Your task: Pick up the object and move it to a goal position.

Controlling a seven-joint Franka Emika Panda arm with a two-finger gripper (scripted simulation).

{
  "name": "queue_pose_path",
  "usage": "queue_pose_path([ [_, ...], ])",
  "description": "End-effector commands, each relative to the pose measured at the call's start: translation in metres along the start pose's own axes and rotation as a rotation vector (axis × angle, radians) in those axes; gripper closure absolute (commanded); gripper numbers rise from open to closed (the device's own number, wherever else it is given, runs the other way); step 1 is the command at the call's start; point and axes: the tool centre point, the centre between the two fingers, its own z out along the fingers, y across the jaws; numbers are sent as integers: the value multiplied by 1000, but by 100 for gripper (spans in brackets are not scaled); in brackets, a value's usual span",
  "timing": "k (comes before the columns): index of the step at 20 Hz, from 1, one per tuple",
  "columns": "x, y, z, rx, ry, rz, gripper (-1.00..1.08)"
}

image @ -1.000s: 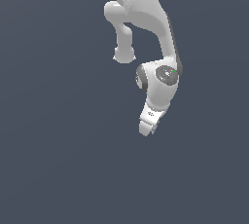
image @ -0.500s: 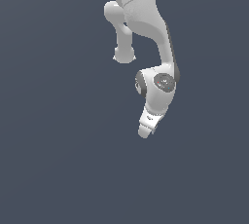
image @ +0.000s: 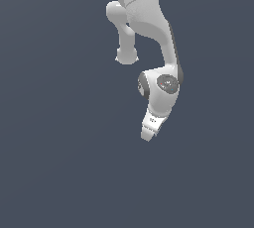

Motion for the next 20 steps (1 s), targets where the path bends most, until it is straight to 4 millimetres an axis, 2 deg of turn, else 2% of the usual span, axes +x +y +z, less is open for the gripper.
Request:
queue_pose_path([
  [1,-1,1,-1,0,0,0,108],
  [5,-8,11,-5,0,0,0,108],
  [9,-21,31,-13,0,0,0,108],
  [20,-81,120,-49,1,1,-1,108],
])
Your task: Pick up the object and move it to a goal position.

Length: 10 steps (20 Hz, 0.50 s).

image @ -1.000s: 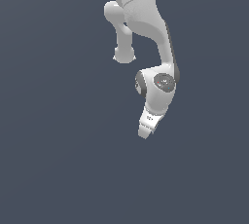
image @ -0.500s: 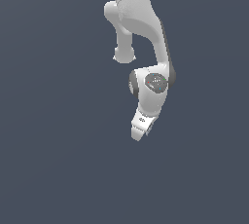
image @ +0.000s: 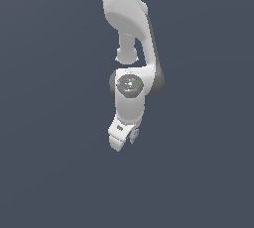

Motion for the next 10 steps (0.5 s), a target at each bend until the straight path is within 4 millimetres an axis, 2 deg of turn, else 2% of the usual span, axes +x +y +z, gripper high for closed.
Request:
queue_pose_path([
  [1,-15,22,-9,0,0,-1,108],
  [6,-42,64,-26,0,0,-1,108],
  [10,-58,90,-36,0,0,-1,108],
])
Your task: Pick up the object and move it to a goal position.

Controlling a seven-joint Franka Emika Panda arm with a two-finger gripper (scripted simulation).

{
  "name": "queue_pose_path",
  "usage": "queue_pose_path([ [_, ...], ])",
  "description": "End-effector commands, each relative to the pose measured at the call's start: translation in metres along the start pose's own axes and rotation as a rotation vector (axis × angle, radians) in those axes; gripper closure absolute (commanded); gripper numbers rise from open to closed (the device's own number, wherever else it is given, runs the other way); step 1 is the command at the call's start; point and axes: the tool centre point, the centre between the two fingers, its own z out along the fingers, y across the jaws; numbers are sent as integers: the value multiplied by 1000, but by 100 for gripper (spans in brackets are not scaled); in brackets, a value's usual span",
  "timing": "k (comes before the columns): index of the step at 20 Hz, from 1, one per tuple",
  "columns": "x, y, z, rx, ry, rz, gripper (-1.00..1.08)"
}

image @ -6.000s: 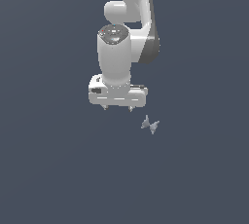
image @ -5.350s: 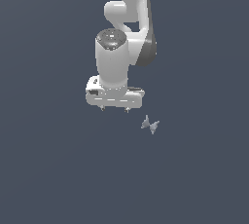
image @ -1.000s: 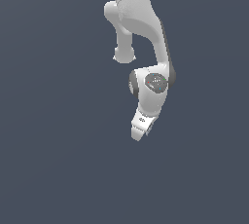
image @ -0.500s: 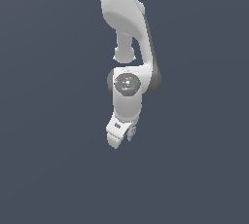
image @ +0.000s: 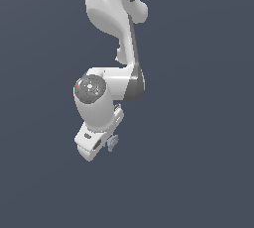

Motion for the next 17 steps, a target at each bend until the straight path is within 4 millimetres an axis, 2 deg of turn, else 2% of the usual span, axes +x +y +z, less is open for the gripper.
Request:
queue_pose_path([
  [1,-8,14,-6,1,0,-2,108],
  [8,-22,39,-15,1,0,-2,108],
  [17,-27,49,-18,1,0,-2,108],
])
